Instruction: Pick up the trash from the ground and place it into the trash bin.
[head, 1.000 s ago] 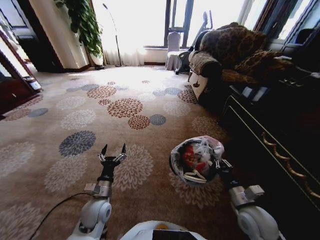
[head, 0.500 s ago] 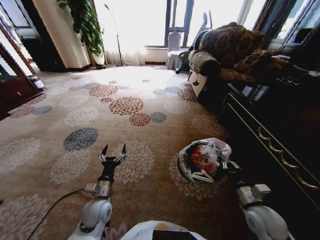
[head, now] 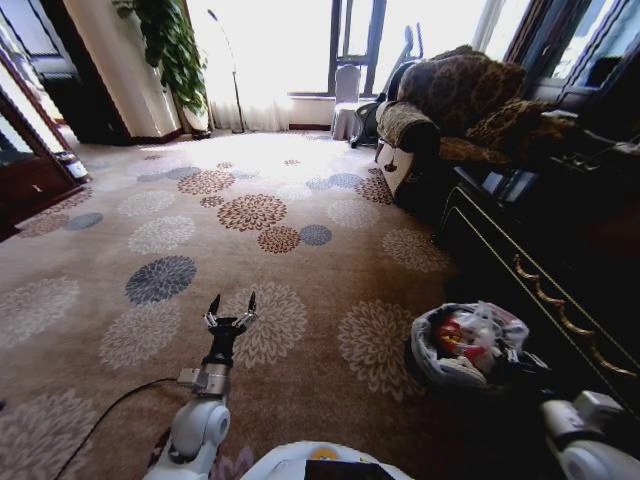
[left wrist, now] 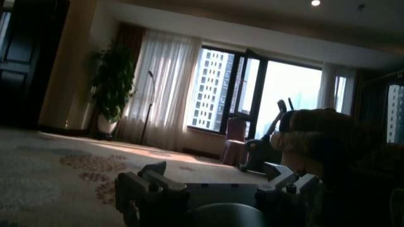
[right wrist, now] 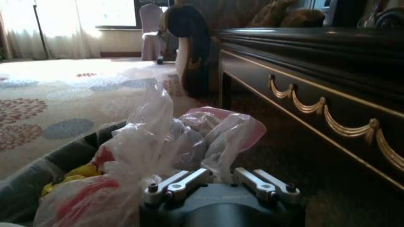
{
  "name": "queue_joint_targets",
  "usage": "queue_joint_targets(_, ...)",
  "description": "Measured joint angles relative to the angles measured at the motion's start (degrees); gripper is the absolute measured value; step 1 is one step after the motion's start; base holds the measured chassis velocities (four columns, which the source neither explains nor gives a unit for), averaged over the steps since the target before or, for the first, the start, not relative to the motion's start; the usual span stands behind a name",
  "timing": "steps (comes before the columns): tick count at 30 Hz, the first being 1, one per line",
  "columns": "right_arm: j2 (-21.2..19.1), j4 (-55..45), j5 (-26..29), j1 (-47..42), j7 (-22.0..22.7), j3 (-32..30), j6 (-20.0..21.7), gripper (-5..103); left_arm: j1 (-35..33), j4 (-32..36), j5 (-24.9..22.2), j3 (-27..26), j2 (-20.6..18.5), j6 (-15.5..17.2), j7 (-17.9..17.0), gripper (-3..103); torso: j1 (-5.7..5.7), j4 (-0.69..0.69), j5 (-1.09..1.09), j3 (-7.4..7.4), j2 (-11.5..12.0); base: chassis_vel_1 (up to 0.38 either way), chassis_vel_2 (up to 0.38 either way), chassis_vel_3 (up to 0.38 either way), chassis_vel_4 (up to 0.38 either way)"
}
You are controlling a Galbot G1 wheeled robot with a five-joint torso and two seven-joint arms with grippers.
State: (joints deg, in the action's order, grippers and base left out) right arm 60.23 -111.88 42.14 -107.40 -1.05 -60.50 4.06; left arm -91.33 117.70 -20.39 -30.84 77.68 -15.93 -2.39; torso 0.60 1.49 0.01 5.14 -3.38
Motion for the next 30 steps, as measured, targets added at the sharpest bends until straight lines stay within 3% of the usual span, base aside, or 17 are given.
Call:
queue_joint_targets(15, -3.23, 16.96, -0.03, 1.15, 0.01, -0.34, -1.72, 0, 1.3, -2.1, -0.2, 1.2, 1.11, -0.47, 0.07, 99, 0.0, -0.02, 0.0, 0.0, 0.0, 0.0, 0.0, 0.0, 0.0)
queue_joint_targets(22, -3.09, 17.92, 2.46, 1.78, 0.06, 0.25, -0.79, -2, 1.38, -2.14, -0.22, 0.91, 0.73, -0.18, 0.04, 100, 0.0, -0.03, -0.05, -0.01, 0.0, 0.0, 0.0, 0.0, 0.0)
queue_joint_targets(26, -3.08, 17.23, 2.89, 1.75, 0.06, 0.05, -0.08, 5, 1.28, -2.16, -0.22, 0.87, 0.8, -0.17, 0.03, 100, 0.0, -0.01, 0.01, 0.0, 0.0, 0.0, 0.0, 0.0, 0.0)
queue_joint_targets(30, -2.46, 15.08, 2.62, 0.73, 0.01, -1.33, -0.02, 21, 1.05, -2.21, -0.11, 0.89, 1.05, -0.2, 0.04, 100, 0.0, 0.01, -0.01, 0.0, 0.01, 0.0, 0.0, 0.0, 0.0)
